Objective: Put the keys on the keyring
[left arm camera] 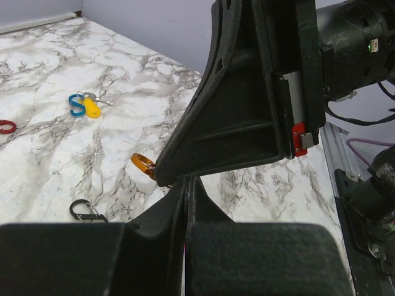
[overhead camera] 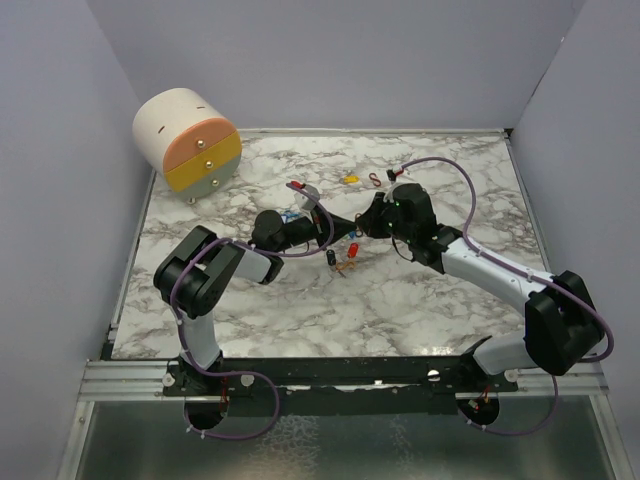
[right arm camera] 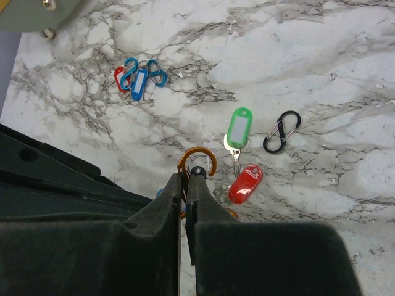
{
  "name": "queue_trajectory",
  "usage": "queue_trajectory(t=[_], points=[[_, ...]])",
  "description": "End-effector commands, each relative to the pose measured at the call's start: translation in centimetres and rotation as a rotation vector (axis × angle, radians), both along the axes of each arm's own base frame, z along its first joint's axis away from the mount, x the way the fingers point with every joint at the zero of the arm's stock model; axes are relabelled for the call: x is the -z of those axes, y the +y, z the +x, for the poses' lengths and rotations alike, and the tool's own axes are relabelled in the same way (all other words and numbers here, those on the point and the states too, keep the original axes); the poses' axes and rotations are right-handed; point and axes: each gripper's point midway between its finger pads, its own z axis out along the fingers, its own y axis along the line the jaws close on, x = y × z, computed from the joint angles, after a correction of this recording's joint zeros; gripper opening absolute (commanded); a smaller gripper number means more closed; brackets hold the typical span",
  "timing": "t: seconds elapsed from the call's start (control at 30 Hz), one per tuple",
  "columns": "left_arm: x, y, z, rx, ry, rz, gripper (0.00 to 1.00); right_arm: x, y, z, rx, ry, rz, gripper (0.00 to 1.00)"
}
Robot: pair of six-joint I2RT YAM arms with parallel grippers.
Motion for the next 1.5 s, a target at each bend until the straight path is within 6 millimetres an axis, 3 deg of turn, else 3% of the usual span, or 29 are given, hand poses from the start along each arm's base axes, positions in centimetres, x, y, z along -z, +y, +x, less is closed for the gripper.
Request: queue_trajectory(t=[0.0, 0.7, 1.07, 1.47], points=[[-0.1, -0.7, -0.7, 0.040, -0.034, 0.000, 0.00, -2.0, 0.0, 0.6, 0.048, -0.042, 0.051, 0.01], [-0.4, 0.4, -0.2, -0.084, -0.101, 0.023, 0.00, -2.1, 0.4, 0.6, 0.089, 0.025, 0.102, 0.01], [-0.6, 0.6, -0.2, -0.105, -0.104, 0.022, 0.00, -2.6, -0.5, 0.6, 0.136, 0.022, 0.100, 0.27], [-1.0, 0.7, -0.4, -0.103, -0.111, 0.015, 0.00, -3.4, -1.9, 0.7, 0.194, -0.006, 0.086, 0.29]])
